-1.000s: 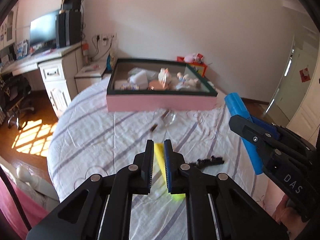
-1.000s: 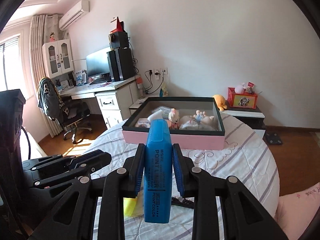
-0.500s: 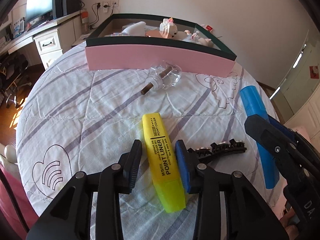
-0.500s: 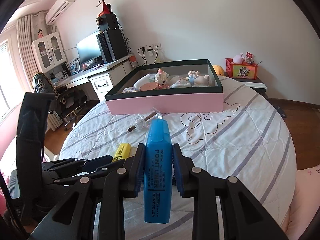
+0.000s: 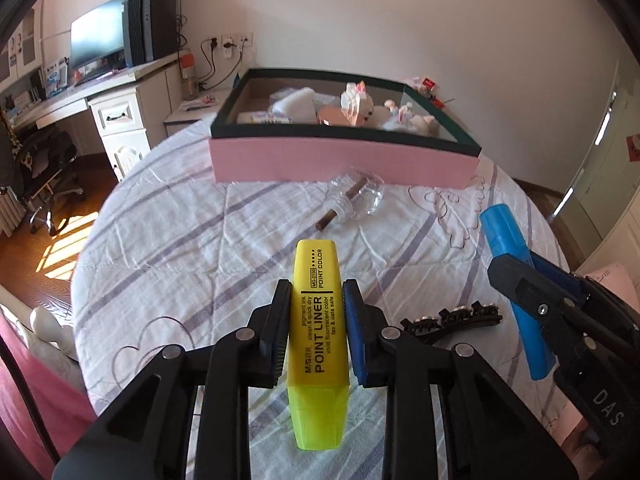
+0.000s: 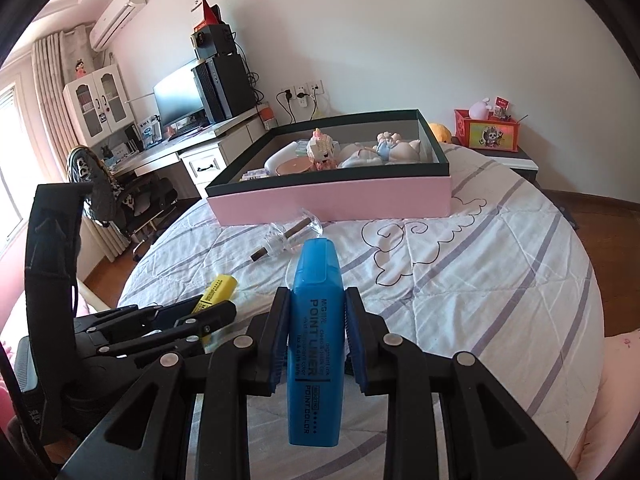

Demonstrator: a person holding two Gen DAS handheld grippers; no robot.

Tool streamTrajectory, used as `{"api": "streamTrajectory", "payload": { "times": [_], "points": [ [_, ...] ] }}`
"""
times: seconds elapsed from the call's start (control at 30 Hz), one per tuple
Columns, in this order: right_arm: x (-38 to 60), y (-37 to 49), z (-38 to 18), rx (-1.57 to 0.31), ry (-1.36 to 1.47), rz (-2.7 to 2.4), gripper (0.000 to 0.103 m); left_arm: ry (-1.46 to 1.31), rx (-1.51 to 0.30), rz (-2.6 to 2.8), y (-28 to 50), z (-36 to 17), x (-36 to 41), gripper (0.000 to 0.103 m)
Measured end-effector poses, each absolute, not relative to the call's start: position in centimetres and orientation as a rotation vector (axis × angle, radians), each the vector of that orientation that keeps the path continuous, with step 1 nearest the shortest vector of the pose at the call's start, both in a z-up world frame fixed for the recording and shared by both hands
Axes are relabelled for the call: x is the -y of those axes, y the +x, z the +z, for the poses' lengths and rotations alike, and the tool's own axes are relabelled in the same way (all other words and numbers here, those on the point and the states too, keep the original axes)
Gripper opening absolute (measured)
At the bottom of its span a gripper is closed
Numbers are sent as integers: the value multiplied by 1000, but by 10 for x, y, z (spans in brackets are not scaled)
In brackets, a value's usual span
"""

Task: Organize rigid objects
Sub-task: 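Carry both highlighters over the pink box and lower them inside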

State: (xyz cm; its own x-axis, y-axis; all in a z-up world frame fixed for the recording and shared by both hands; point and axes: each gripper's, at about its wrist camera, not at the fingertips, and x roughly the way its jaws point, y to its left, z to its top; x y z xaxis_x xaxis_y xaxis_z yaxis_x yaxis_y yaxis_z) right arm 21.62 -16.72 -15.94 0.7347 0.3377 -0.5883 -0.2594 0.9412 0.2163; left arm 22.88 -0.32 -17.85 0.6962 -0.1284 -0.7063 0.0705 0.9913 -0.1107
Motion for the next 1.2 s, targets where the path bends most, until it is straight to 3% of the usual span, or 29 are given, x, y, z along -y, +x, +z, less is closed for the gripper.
{"api": "streamTrajectory", "payload": {
  "times": [0.53,0.83,1.2],
  "points": [
    [137,124,-38,-333,0,323,28,24,-358,-60,112,-43,3,26],
    [127,89,-6,-237,-37,327,28,16,-261,-56,81,-15,-8,26],
    [124,98,-5,-242,-50,328,28,41,-269,-52,95,-19,2,26]
  ]
}}
